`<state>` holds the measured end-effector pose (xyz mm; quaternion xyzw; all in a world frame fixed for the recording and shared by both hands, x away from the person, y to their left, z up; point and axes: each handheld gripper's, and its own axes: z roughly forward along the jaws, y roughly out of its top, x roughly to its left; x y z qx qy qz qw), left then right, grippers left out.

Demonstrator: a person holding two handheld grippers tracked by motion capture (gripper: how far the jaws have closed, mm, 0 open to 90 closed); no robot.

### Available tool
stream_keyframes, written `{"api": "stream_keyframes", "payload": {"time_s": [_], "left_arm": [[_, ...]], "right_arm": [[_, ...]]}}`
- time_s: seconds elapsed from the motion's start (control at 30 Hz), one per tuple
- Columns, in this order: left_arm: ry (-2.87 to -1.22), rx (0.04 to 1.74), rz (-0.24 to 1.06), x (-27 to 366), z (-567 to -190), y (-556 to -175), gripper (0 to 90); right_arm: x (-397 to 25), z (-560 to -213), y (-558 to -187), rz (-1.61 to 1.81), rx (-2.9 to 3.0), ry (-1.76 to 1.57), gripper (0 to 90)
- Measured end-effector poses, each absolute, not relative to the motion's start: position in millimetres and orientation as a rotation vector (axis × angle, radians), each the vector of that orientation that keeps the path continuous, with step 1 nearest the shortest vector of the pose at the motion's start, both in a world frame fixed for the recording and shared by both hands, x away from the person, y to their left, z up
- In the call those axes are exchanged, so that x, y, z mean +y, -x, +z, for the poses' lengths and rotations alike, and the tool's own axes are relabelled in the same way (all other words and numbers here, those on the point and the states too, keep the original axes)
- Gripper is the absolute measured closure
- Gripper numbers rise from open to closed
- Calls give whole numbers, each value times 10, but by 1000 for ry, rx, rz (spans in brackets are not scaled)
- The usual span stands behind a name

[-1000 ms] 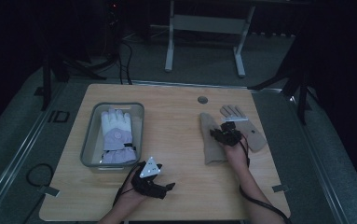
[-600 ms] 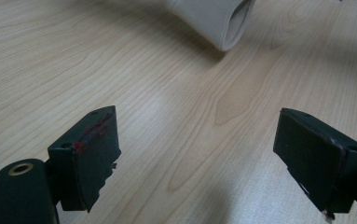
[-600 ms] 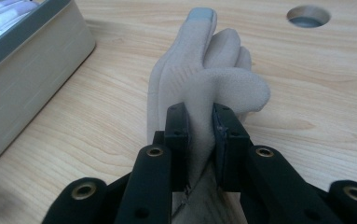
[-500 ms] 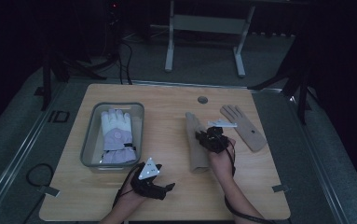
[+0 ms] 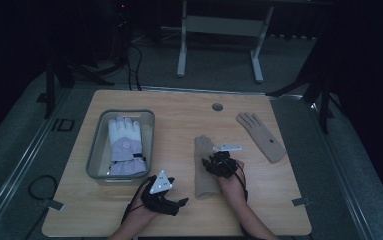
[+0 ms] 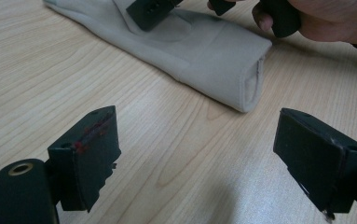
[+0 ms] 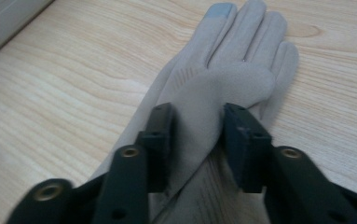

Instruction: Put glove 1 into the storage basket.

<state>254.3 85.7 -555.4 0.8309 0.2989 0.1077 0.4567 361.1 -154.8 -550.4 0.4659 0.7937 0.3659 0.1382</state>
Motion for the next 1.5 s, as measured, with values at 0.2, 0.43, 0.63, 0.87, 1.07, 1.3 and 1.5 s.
{"api": "stream_keyframes", "payload": {"time_s": [0.2,0.43,0.63,0.87,1.07,1.3,1.5], "left_arm": [[-2044,740,269,866,-5562,-2546,143],[-2046,736,269,866,-5568,-2548,143],[-2048,733,267,870,-5572,-2548,143],[-2044,713,269,865,-5577,-2540,143],[-2041,701,266,860,-5581,-2533,136],[-2032,711,267,866,-5587,-2533,123],[-2031,711,267,864,-5593,-2532,123]], "right_arm": [[-1631,-5414,-3594,1071,2321,-1289,528],[-1887,-5225,-3626,1105,2326,-1205,502],[-2215,-5121,-3721,1094,2291,-1176,505],[-2649,-5036,-3876,1060,2224,-1171,518],[-2943,-4999,-4048,999,2187,-1216,520],[-3171,-5051,-4276,944,2170,-1278,487],[-3346,-5122,-4477,914,2156,-1325,484]]}}
